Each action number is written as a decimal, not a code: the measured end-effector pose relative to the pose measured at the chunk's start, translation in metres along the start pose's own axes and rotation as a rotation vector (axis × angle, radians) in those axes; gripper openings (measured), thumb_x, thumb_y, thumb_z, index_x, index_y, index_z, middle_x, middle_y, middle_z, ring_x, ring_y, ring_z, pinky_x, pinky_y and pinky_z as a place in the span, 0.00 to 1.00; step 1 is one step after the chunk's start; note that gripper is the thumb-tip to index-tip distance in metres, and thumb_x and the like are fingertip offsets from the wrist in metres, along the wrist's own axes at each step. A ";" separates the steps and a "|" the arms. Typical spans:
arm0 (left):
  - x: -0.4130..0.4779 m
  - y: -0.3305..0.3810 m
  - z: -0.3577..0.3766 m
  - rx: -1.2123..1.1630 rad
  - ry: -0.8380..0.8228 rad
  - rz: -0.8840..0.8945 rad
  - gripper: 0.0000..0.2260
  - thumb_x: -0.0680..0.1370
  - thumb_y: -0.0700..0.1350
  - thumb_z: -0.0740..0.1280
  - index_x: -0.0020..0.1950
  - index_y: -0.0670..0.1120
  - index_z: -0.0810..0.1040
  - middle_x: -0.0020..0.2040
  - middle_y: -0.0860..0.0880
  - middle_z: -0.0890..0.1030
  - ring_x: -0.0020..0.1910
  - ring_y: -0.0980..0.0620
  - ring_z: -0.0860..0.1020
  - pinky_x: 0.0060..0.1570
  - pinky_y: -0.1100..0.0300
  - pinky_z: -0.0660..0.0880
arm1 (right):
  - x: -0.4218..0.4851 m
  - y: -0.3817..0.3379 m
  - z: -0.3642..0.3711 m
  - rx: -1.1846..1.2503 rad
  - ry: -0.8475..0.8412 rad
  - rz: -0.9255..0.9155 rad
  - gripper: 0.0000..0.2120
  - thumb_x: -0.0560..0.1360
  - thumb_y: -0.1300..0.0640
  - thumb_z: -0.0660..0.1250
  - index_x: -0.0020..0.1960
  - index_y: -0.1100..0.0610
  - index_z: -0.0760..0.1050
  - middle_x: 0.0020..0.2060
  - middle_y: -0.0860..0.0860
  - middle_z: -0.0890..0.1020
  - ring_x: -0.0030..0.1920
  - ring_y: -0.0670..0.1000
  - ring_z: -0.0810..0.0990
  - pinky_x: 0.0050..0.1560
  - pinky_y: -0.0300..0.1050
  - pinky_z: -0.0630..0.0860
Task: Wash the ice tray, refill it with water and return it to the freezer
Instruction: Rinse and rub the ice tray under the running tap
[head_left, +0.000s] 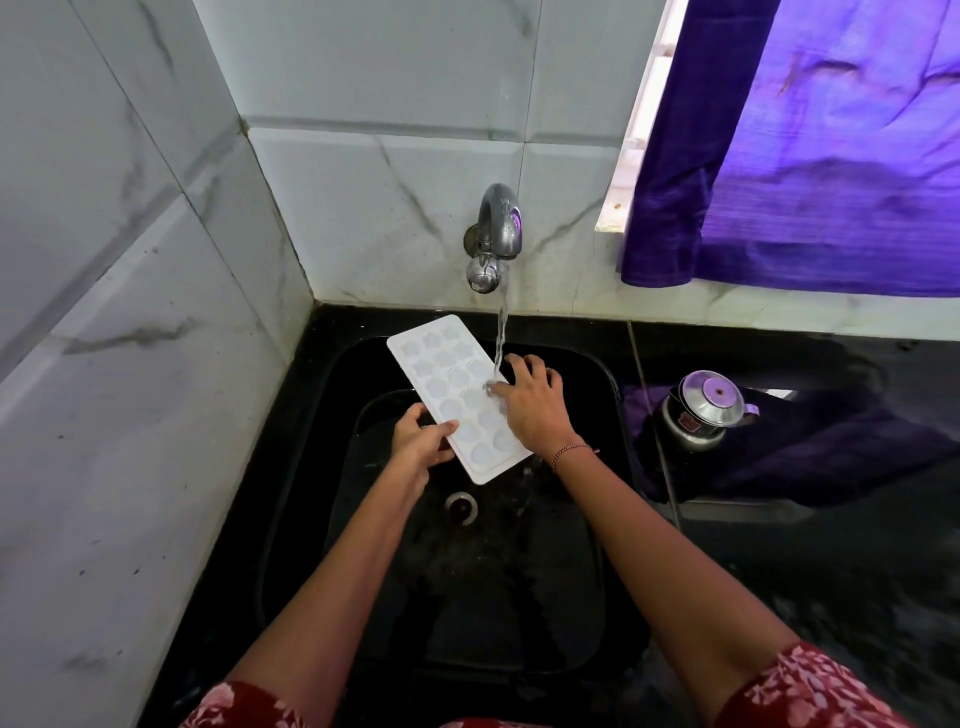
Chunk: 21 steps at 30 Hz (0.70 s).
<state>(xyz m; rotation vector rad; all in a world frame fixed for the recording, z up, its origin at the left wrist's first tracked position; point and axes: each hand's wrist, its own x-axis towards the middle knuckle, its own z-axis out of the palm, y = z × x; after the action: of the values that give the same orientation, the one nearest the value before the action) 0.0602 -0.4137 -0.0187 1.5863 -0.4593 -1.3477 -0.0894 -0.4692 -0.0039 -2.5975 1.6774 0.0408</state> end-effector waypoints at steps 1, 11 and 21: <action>0.000 0.001 0.000 0.001 -0.001 0.000 0.14 0.75 0.34 0.67 0.57 0.45 0.71 0.57 0.42 0.79 0.49 0.45 0.80 0.29 0.61 0.77 | 0.000 0.001 -0.001 0.004 -0.009 -0.015 0.19 0.80 0.55 0.56 0.70 0.45 0.67 0.74 0.55 0.57 0.74 0.60 0.52 0.72 0.61 0.53; 0.000 0.009 0.003 -0.010 -0.058 0.014 0.15 0.75 0.34 0.67 0.60 0.44 0.72 0.55 0.43 0.79 0.41 0.51 0.79 0.34 0.58 0.77 | 0.002 0.008 -0.008 0.082 0.086 0.027 0.17 0.77 0.59 0.60 0.63 0.47 0.72 0.72 0.54 0.61 0.74 0.58 0.54 0.73 0.58 0.51; 0.010 0.018 0.019 -0.020 -0.121 0.020 0.17 0.75 0.35 0.67 0.63 0.43 0.73 0.51 0.44 0.80 0.40 0.51 0.80 0.33 0.60 0.78 | 0.001 0.011 -0.010 0.049 0.106 -0.043 0.19 0.78 0.61 0.57 0.64 0.48 0.74 0.73 0.54 0.60 0.75 0.59 0.53 0.73 0.61 0.49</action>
<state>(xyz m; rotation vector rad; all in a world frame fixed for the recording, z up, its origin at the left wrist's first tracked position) 0.0513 -0.4378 -0.0077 1.4857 -0.5329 -1.4337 -0.0992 -0.4747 0.0060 -2.6417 1.6319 -0.1395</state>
